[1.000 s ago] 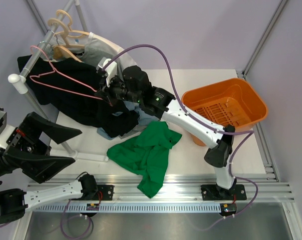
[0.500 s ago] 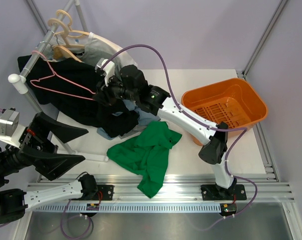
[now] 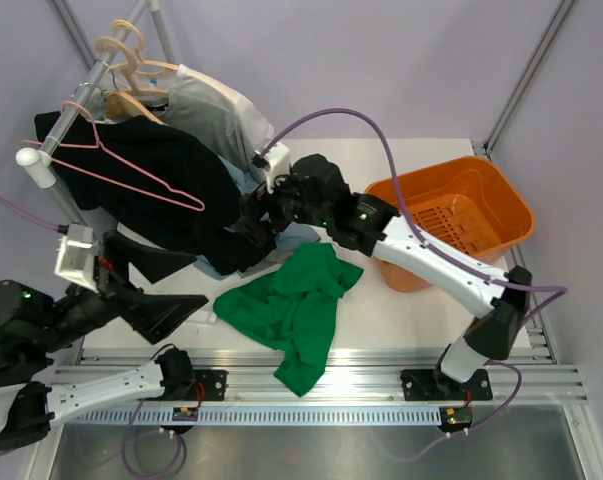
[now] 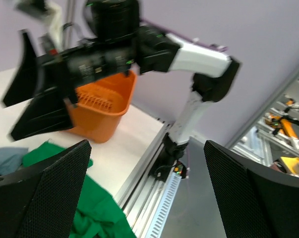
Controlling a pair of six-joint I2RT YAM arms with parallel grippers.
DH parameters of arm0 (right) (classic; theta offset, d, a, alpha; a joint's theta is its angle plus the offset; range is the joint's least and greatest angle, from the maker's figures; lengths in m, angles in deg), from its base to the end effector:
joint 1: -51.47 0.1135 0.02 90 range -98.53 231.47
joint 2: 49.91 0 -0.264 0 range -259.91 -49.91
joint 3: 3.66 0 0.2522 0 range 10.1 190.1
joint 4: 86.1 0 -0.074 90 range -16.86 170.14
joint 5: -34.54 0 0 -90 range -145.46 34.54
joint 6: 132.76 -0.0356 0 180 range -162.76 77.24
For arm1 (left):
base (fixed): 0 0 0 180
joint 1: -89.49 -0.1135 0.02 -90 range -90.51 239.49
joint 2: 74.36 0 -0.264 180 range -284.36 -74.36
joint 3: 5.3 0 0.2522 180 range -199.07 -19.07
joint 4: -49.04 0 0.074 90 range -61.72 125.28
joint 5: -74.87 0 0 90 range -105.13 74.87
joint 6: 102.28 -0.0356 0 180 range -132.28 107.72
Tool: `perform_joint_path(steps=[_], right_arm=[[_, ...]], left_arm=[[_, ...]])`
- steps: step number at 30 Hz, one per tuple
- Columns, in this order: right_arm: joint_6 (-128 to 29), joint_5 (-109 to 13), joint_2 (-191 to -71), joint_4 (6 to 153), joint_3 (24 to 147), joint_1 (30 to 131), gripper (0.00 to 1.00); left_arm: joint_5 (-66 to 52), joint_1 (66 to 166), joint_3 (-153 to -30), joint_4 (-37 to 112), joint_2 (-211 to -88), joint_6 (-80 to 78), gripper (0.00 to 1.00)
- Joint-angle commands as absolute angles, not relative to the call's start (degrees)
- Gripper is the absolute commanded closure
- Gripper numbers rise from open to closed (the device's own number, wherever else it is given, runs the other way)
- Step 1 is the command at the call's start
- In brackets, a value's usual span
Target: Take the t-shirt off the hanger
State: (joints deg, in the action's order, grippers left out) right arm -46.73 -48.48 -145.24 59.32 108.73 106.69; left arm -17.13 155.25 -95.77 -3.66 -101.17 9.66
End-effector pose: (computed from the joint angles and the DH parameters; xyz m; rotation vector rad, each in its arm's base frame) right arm 0.2189 0.3227 0.4174 -0.9250 1.7262 0.8120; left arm 0.0027 -0.0030 0.4794 0.5293 1.4009 -1.2385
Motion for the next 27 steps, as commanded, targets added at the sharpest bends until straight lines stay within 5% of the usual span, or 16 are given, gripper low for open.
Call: perform_joint_path(steps=[1, 8, 27], right_arm=[[-51.98, -52.82, -139.74, 57.46, 101.27, 106.31, 0.01], [-56.73, -59.13, -138.49, 58.96, 85.00, 106.31, 0.00], [-65.96, -69.44, -158.63, 59.04, 79.28, 109.04, 0.01]], left_arm=[[-22.95, 155.50, -91.50, -0.14, -100.29, 8.20, 0.01], [-28.49, 155.41, -80.26, 2.06, -98.45, 9.34, 0.01], [-31.04, 155.50, -68.02, 3.91, -89.57, 15.67, 0.01]])
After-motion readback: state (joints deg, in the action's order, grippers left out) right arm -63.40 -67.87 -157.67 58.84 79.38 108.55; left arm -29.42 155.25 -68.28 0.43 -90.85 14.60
